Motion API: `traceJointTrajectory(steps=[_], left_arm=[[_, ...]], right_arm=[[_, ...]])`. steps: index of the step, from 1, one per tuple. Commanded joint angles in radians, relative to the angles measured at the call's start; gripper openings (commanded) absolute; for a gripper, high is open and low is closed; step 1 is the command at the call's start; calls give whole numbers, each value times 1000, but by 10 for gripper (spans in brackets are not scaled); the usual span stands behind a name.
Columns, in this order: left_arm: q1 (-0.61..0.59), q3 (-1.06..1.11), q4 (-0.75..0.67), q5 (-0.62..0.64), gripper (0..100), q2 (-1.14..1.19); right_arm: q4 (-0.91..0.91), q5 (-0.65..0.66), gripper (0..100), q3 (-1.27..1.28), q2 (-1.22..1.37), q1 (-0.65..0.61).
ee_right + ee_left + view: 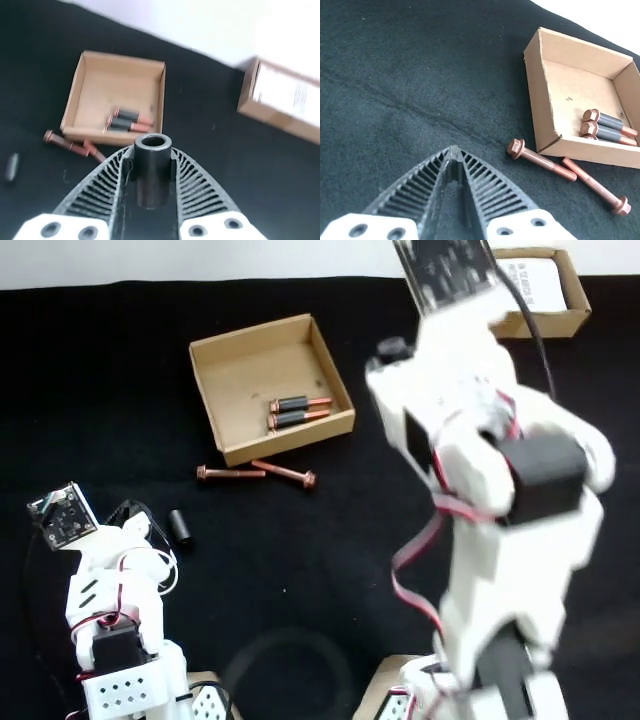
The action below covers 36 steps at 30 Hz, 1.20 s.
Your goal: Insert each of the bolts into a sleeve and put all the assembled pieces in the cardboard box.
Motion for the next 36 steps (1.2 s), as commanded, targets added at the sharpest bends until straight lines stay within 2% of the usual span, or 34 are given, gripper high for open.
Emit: traceJointTrajectory(steps=[1,6,14,21,23,27,33,36], left_arm=[[18,15,14,-6,21,-2],[33,15,81,-18,21,-4],[47,-61,222,-157,20,-4],[177,-294,356,-195,20,65],[196,-386,358,-195,20,191],[223,-657,373,-195,20,599],[397,-1239,612,-203,20,1202],[492,-1501,709,-339,20,1442]], right_arm=[[2,-74,6,306,-274,15],[-44,-173,6,667,-535,58],[-348,-203,6,1221,-898,367],[-679,-196,6,1632,-1201,633],[-776,-196,6,1744,-1270,714],[-932,-195,6,1933,-1386,843],[-1089,-146,6,2132,-1521,949],[-1136,-146,6,2187,-1557,967]])
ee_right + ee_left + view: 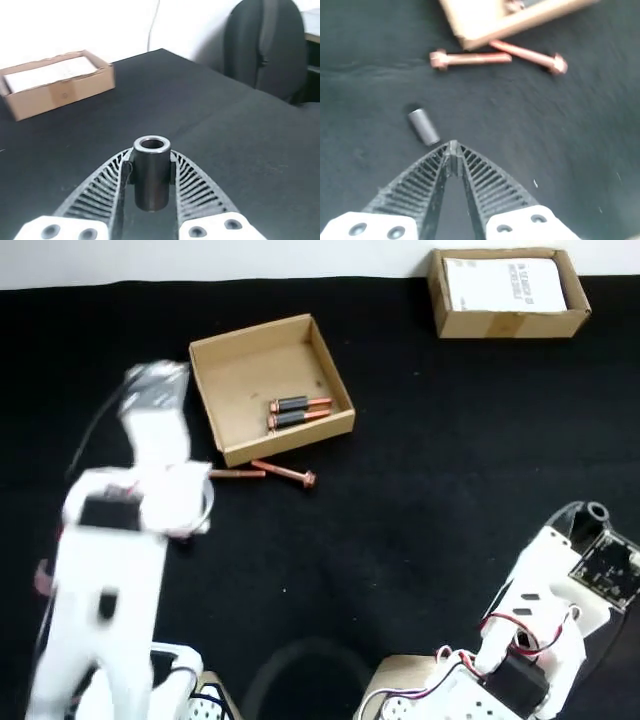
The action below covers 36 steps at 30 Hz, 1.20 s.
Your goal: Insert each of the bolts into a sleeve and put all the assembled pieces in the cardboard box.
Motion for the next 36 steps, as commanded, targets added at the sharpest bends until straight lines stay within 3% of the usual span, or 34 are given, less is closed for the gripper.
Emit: traceJointTrajectory(steps=[1,6,12,21,27,36], left_arm=[[117,-377,100,-155,18,320],[209,-631,137,-431,20,610],[286,-780,180,-723,21,831],[262,-1023,404,-1289,53,1099],[228,-1116,404,-1438,213,1213],[226,-1300,400,-1471,224,1359]], right_arm=[[-77,8,6,39,-36,31],[-199,9,6,96,-33,96],[-292,57,6,177,-33,174],[-403,123,6,248,-33,185],[-443,195,6,259,-33,130],[-443,198,6,259,-33,125]])
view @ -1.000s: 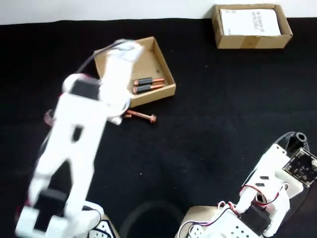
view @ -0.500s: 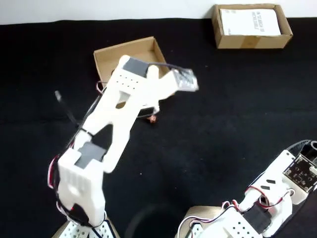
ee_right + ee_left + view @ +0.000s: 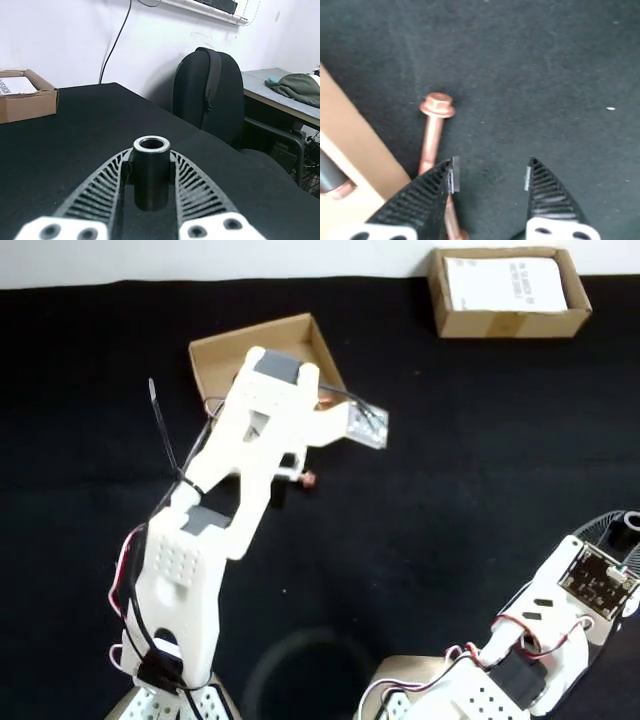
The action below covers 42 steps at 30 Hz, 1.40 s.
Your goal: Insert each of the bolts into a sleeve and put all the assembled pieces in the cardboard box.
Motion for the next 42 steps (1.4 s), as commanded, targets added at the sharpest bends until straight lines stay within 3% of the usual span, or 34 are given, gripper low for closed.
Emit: traceJointTrajectory(steps=[1,11,21,27,33,42], left_arm=[[-8,-130,3,-26,224,38],[5,-469,3,-23,224,306],[-12,-533,-3,-25,220,461],[-19,-533,-40,-21,0,487],[-15,-535,-29,-18,9,481],[31,-648,11,282,9,272]], right_arm=[[-22,8,6,13,-16,-10],[-22,9,6,13,-16,-8],[-25,9,6,13,-16,-8],[-25,2,6,13,-18,-8],[-25,2,6,13,-18,-8],[-22,0,6,12,-16,-15]])
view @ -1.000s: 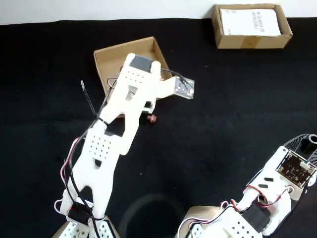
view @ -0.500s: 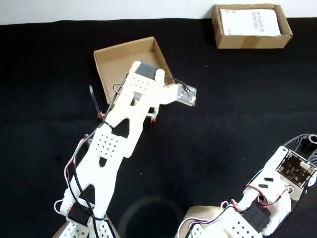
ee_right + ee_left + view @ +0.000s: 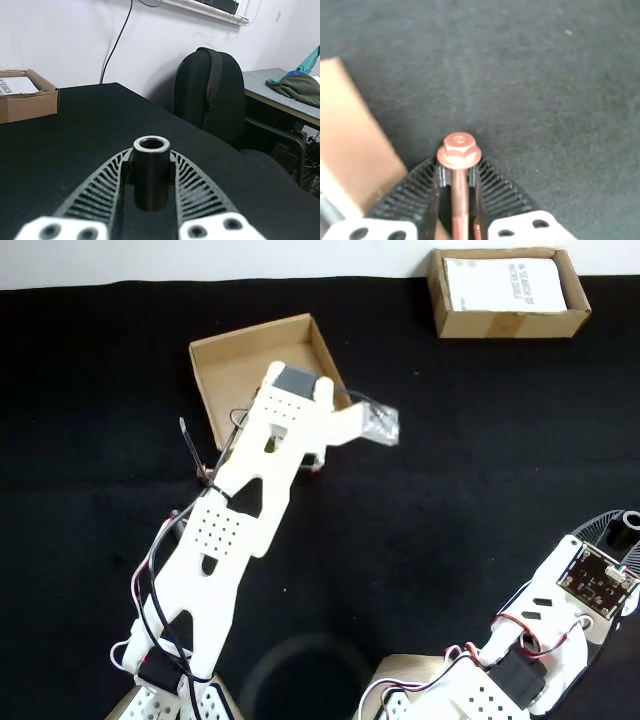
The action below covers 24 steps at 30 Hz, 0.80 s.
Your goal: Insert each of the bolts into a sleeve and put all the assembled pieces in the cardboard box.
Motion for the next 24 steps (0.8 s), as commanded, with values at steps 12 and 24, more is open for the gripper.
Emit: traceJointTrajectory(steps=[12,24], left_arm=[[151,-81,5,589,10,-486],[231,-318,8,1307,9,-661]], right_arm=[[114,-238,6,1,-15,-360],[116,-282,6,12,-10,-745]])
